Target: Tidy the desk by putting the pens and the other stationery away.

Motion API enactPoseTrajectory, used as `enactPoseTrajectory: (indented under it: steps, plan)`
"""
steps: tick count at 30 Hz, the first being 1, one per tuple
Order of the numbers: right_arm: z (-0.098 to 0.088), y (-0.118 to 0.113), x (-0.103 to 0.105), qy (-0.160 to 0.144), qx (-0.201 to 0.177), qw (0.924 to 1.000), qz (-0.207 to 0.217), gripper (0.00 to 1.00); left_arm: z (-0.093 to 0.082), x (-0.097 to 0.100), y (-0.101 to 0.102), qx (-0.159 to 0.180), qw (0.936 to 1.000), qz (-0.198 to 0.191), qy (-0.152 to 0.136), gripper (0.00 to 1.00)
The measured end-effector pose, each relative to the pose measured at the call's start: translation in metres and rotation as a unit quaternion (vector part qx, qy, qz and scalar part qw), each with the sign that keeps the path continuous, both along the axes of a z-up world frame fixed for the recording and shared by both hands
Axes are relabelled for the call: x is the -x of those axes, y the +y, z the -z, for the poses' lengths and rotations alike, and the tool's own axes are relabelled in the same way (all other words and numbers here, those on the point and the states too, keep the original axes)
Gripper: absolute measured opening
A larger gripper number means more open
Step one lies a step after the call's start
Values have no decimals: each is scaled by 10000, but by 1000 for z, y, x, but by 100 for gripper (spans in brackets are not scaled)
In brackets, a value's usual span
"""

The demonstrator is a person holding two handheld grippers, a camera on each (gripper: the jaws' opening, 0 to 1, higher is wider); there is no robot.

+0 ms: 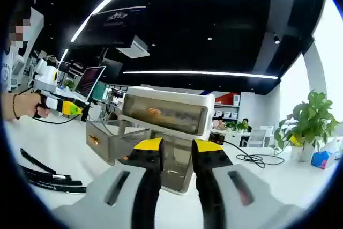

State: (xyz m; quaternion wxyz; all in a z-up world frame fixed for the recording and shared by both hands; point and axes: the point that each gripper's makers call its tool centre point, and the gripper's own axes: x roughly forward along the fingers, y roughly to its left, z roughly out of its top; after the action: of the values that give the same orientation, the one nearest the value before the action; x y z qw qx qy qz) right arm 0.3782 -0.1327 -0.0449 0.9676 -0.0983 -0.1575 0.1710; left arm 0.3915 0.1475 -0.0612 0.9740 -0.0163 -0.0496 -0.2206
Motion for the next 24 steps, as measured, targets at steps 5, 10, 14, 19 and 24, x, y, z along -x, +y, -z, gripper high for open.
enactPoseTrajectory:
  steps: [5,10,14,19,24]
  plan:
    - [-9,-7,3,-108,-363,9993,61,28,4,15,-12,-209,9994,289,40,86]
    - [-40,-16,21,-586,-459,9971,173,23,22,39,-8,-183,9983,369,424,87]
    - [-52,-21,29,-824,-600,9947,159,25,42,67,-12,-322,9948,598,754,87]
    - [-43,-16,21,-560,-585,9967,24,26,58,100,-29,-744,9858,1091,1038,85]
    - [-38,-24,16,-449,-455,9976,246,32,71,126,-44,-884,9788,1400,1207,81]
